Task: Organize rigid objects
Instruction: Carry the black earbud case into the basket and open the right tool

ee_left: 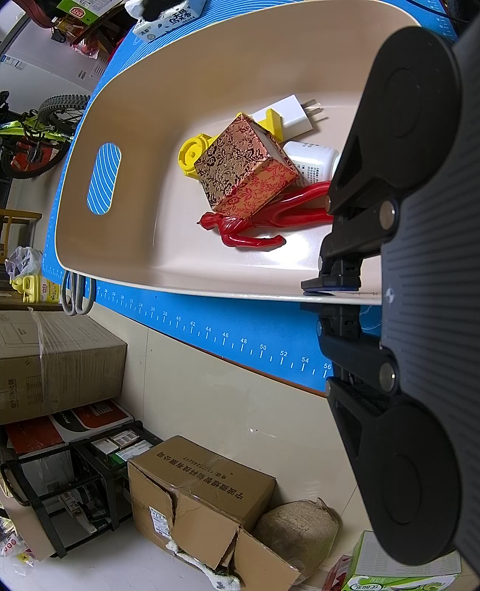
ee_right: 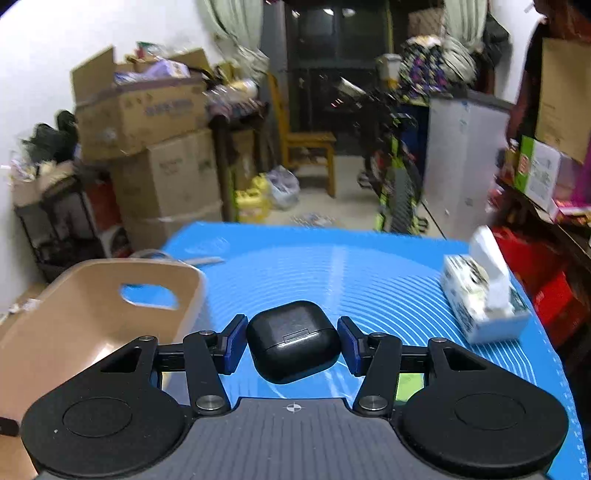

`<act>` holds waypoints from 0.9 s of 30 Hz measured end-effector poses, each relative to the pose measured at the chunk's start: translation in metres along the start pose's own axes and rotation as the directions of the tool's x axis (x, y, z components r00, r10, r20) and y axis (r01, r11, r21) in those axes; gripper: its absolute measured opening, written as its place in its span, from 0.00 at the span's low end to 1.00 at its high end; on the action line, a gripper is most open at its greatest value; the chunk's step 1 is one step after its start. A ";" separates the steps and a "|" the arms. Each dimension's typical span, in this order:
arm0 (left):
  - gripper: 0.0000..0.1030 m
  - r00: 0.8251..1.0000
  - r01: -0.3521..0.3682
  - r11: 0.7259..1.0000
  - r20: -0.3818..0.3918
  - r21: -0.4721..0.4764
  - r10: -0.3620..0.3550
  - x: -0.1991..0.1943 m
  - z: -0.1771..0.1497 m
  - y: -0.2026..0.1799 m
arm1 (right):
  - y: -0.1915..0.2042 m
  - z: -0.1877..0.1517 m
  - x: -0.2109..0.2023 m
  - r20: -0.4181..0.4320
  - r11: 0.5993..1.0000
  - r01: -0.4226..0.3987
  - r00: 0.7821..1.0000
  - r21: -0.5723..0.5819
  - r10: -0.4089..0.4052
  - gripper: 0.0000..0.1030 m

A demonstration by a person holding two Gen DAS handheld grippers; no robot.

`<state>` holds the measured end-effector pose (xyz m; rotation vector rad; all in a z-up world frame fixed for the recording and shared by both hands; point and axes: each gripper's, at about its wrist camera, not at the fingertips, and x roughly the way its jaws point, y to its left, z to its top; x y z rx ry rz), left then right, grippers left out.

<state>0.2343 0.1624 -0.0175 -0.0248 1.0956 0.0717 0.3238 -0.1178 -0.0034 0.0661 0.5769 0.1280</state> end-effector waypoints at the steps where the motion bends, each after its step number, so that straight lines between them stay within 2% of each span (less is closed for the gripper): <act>1: 0.06 1.000 0.000 1.000 0.000 0.000 0.000 0.000 0.000 0.000 | 0.006 0.003 -0.004 0.013 1.000 -0.018 1.000 -0.011 0.018 0.56; 5: 0.06 1.000 0.000 1.000 0.000 -0.002 0.000 0.000 0.000 0.000 | 0.027 0.008 -0.012 0.035 0.996 -0.070 0.997 -0.056 0.072 0.56; 13: 0.06 1.000 -0.005 1.000 0.000 -0.003 0.005 0.000 0.000 -0.002 | 0.065 0.008 -0.016 0.016 0.981 -0.151 0.988 -0.120 0.154 0.56; 18: 0.06 1.000 -0.006 1.000 0.000 -0.002 0.006 -0.001 0.000 -0.001 | 0.086 0.002 -0.012 -0.049 0.966 -0.225 0.974 -0.124 0.220 0.56; 27: 0.06 1.000 -0.006 1.000 0.001 0.000 0.006 0.000 0.000 0.000 | 0.128 -0.015 0.001 -0.172 0.938 -0.285 0.952 -0.197 0.253 0.56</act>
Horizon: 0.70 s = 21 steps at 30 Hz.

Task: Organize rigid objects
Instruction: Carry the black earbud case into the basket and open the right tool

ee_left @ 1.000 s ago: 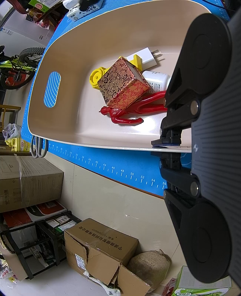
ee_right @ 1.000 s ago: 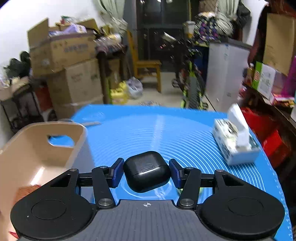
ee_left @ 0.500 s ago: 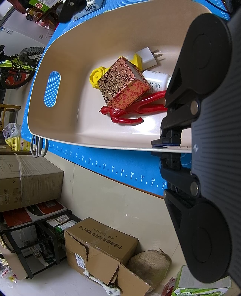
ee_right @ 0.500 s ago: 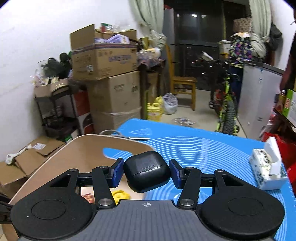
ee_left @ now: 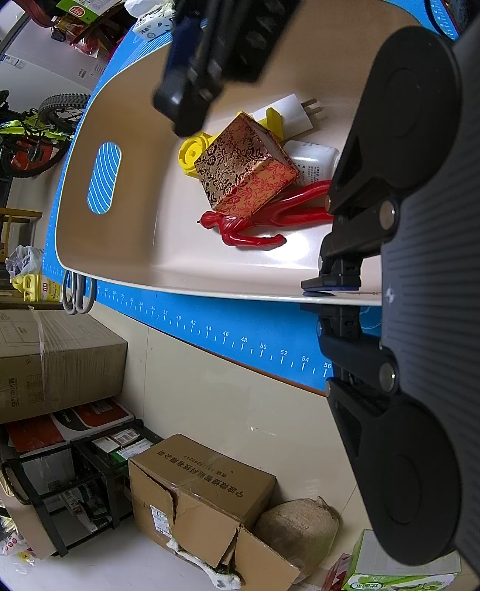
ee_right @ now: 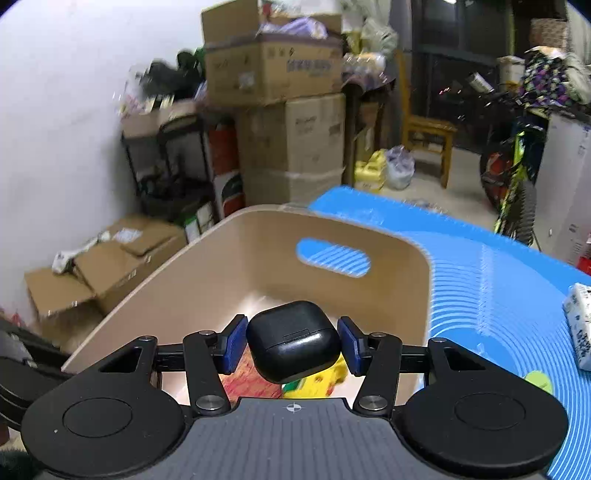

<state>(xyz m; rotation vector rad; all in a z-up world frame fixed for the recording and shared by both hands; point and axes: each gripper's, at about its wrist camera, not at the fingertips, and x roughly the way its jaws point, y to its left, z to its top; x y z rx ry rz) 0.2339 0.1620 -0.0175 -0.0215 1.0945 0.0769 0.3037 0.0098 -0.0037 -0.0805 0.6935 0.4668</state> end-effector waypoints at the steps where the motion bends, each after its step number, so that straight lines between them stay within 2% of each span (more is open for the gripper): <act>1: 0.06 1.000 0.001 1.000 0.000 -0.001 -0.001 0.000 0.000 0.000 | 0.003 -0.001 0.003 -0.016 1.000 0.003 1.000 -0.012 -0.003 0.56; 5: 0.06 1.000 0.001 1.000 -0.001 0.001 -0.001 0.000 0.000 -0.001 | 0.017 -0.003 0.016 -0.091 0.997 0.019 0.996 -0.073 -0.026 0.56; 11: 0.06 1.000 0.000 1.000 -0.001 0.002 0.000 0.000 0.000 -0.001 | 0.020 -0.007 0.019 -0.144 0.997 0.028 0.989 -0.074 -0.038 0.56; 14: 0.06 1.000 0.000 1.000 -0.001 0.000 0.000 0.000 0.000 -0.002 | 0.021 -0.006 0.018 -0.139 0.997 0.019 0.990 -0.077 -0.030 0.57; 16: 0.06 1.000 0.001 1.000 -0.001 -0.001 -0.001 0.000 0.000 -0.002 | 0.018 -0.005 0.013 -0.113 0.998 0.005 0.994 -0.061 -0.012 0.63; 21: 0.06 1.000 0.001 1.000 -0.001 -0.001 -0.001 0.000 0.000 -0.002 | 0.004 -0.002 0.004 -0.072 1.000 0.001 0.997 -0.029 -0.004 0.65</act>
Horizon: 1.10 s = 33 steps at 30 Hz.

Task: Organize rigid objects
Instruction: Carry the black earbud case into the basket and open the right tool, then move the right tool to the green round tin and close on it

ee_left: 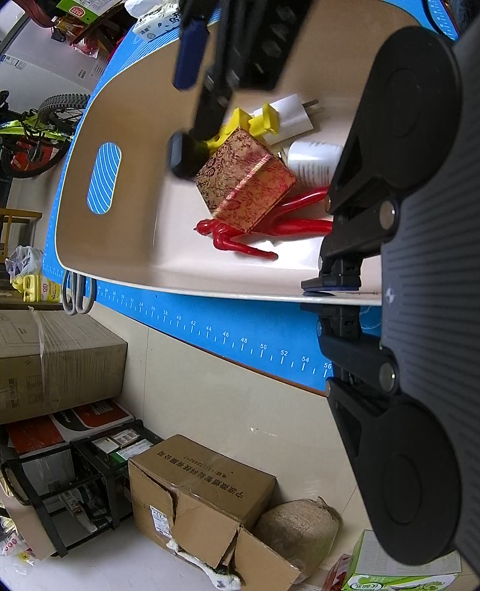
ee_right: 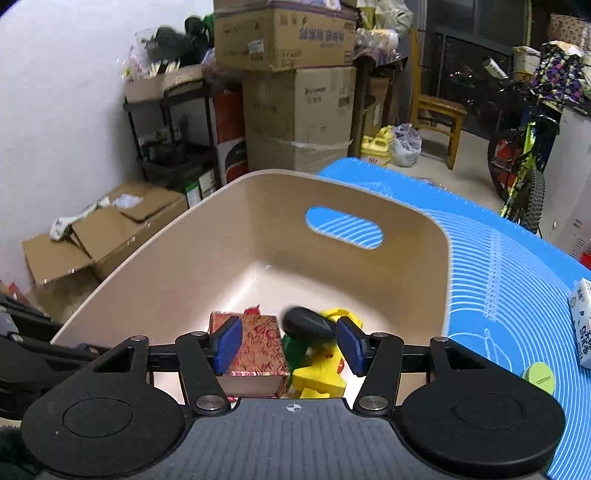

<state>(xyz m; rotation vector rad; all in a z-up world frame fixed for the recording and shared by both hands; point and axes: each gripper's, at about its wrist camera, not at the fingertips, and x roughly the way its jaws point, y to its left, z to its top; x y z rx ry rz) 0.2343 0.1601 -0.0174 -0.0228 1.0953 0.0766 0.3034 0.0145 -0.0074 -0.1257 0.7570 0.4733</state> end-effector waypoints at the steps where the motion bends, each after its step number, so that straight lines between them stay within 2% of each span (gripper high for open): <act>1: 0.06 1.000 0.000 1.000 0.000 0.000 0.000 0.000 0.000 0.000 | -0.005 0.002 -0.003 0.014 1.000 -0.001 1.000 0.012 0.001 0.66; 6: 0.06 1.000 -0.002 1.000 0.000 0.001 0.002 0.000 0.000 -0.001 | -0.038 0.005 -0.022 0.096 0.995 0.008 0.995 0.098 -0.018 0.72; 14: 0.06 1.000 -0.002 1.000 0.000 0.000 0.002 0.000 0.000 -0.001 | -0.111 -0.001 -0.042 0.141 0.965 0.135 0.975 0.226 -0.170 0.77; 19: 0.06 1.000 -0.002 1.000 -0.001 0.001 0.002 0.000 0.000 -0.001 | -0.158 -0.020 -0.034 0.107 0.926 0.174 0.969 0.335 -0.221 0.77; 24: 0.06 1.000 -0.002 1.000 0.000 0.001 0.002 0.000 0.000 -0.001 | -0.197 -0.042 -0.019 0.047 0.884 0.246 0.957 0.396 -0.288 0.78; 33: 0.07 1.000 -0.009 1.000 0.000 0.002 0.009 0.001 0.000 0.000 | -0.229 -0.075 0.018 -0.078 0.848 0.368 0.927 0.381 -0.367 0.78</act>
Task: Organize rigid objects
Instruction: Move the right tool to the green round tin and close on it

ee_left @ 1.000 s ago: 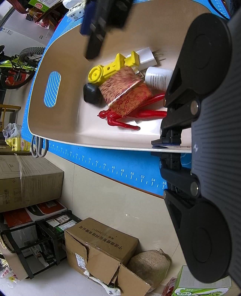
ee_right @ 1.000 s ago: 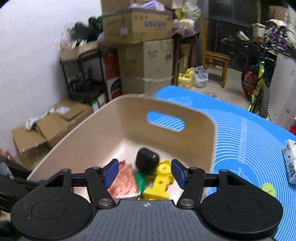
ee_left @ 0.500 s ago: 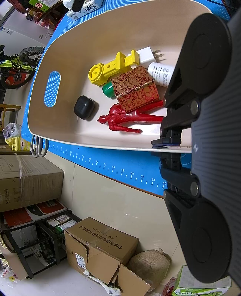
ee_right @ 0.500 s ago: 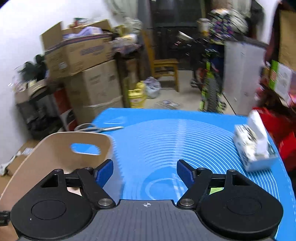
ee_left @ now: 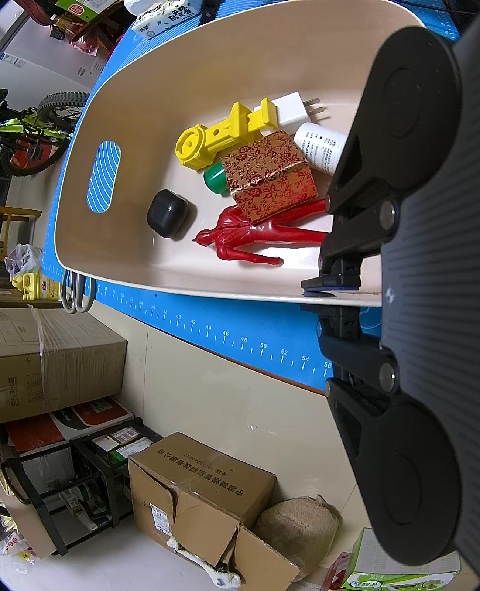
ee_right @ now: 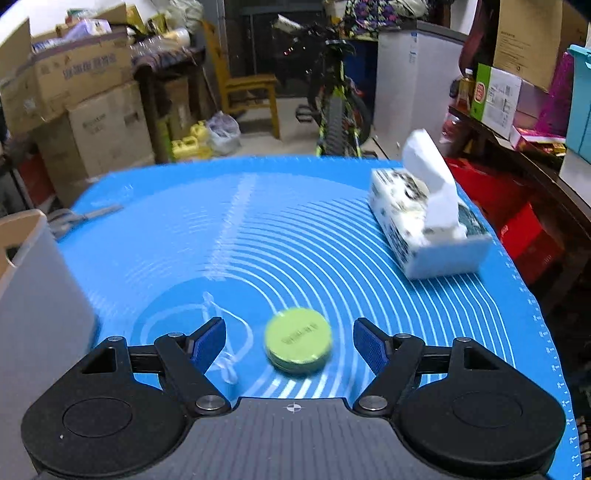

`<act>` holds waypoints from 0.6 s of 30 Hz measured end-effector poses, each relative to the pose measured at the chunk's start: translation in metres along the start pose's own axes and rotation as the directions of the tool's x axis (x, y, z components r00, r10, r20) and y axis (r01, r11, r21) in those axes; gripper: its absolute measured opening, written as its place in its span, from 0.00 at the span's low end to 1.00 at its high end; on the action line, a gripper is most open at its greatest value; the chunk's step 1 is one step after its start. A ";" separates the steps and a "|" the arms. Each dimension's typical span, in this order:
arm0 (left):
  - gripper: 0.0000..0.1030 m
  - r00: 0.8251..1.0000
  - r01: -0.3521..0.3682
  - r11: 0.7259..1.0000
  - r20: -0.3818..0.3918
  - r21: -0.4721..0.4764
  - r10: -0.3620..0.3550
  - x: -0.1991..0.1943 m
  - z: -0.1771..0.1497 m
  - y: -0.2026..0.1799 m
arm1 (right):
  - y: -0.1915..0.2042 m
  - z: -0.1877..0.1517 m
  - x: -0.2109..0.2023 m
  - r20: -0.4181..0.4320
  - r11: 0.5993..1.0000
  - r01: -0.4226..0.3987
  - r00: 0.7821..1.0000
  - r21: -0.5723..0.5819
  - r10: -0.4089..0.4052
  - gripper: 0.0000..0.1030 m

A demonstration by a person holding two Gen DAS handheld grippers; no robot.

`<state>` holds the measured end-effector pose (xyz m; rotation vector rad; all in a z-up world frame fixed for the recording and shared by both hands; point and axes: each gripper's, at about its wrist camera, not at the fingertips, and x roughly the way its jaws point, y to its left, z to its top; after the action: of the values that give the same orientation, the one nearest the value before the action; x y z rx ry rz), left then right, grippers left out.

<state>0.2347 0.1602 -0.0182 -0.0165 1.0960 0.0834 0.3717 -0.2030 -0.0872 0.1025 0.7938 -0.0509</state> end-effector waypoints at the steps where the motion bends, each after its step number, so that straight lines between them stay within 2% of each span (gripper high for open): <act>1: 0.07 1.000 0.000 1.000 0.000 0.000 0.000 0.000 0.000 0.000 | -0.003 -0.002 0.002 -0.005 1.000 0.006 1.000 -0.003 -0.006 0.78; 11: 0.07 1.000 0.000 1.000 0.000 0.001 0.000 0.000 0.001 0.001 | -0.009 -0.016 0.030 -0.031 0.999 0.036 0.999 -0.005 -0.036 0.78; 18: 0.07 1.000 0.000 1.000 0.000 0.001 0.000 0.000 0.001 0.001 | -0.002 -0.019 0.035 0.007 0.999 0.042 0.999 -0.021 -0.042 0.76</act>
<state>0.2353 0.1608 -0.0180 -0.0156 1.0961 0.0833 0.3829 -0.2034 -0.1253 0.0658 0.7897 -0.0828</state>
